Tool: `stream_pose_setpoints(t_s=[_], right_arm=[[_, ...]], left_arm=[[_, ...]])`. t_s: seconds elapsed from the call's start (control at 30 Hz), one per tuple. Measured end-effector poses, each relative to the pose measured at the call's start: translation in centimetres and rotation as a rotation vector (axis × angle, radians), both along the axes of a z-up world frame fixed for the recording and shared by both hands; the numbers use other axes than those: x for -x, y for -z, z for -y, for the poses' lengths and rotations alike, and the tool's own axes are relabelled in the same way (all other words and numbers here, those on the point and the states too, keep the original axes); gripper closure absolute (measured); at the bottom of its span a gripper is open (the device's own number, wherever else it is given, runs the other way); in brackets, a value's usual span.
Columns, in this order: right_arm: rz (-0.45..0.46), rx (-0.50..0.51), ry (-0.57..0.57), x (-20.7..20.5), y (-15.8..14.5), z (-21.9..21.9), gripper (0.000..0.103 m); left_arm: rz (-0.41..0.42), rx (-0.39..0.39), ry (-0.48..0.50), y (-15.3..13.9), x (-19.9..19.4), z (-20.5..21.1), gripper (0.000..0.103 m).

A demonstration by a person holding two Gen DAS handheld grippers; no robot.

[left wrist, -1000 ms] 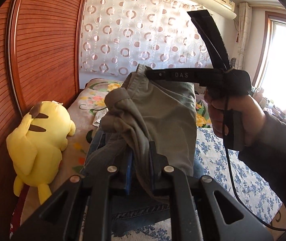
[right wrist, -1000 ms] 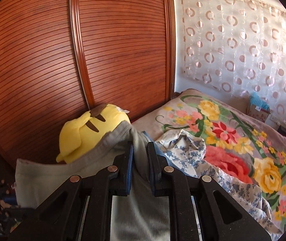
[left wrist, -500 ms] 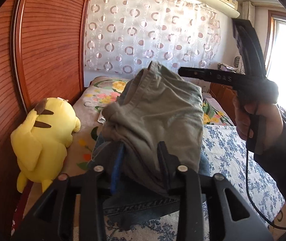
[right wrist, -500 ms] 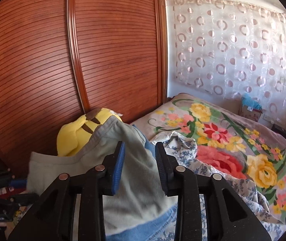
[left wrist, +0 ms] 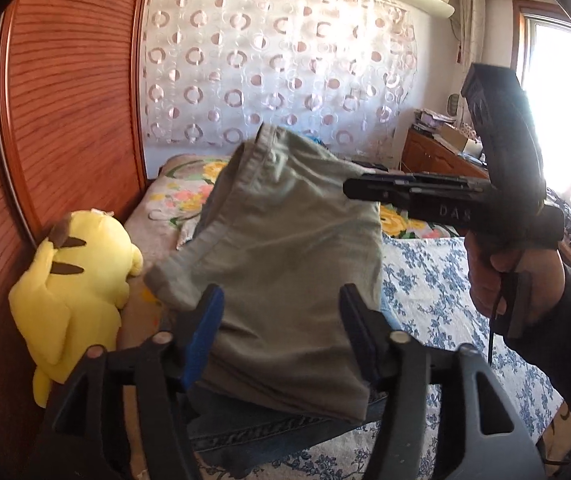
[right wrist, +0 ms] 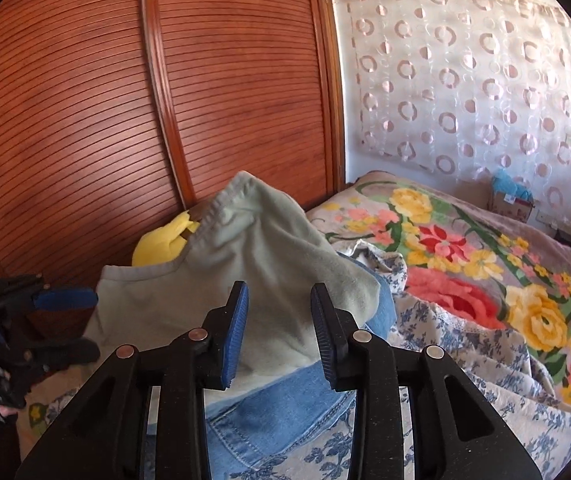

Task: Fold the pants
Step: 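Lower the shorts onto the denim pile and open the right gripper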

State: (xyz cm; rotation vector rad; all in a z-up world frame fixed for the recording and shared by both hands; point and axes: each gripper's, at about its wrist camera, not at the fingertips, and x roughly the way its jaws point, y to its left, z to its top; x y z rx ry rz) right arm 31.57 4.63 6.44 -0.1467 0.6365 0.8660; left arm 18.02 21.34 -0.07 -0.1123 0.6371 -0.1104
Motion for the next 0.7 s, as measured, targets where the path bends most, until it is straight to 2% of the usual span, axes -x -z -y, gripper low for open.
stream_pose_setpoints(t_s=[0.17,0.4,0.57,0.7], right_arm=[[-0.021,0.006,0.016,-1.8,1.1,0.0,0.072],[-0.051,0.017,0.024,-2.9,2.7,0.1,0.071],[-0.027,-0.013,0.017,-2.5,1.5,0.2,0.071],[-0.011,-0.022,-0.021,-2.9,0.0,-1.4,0.071]], left_arm=[[-0.039,0.004,0.004,1.6,-0.8,0.2,0.035],[-0.045,-0.001,0.010,1.7,-1.2,0.8,0.034],[-0.031,-0.004,0.003,1.4,-0.8,0.8,0.034],[-0.016,0.002,0.009,1.0,-0.1,0.4,0.034]])
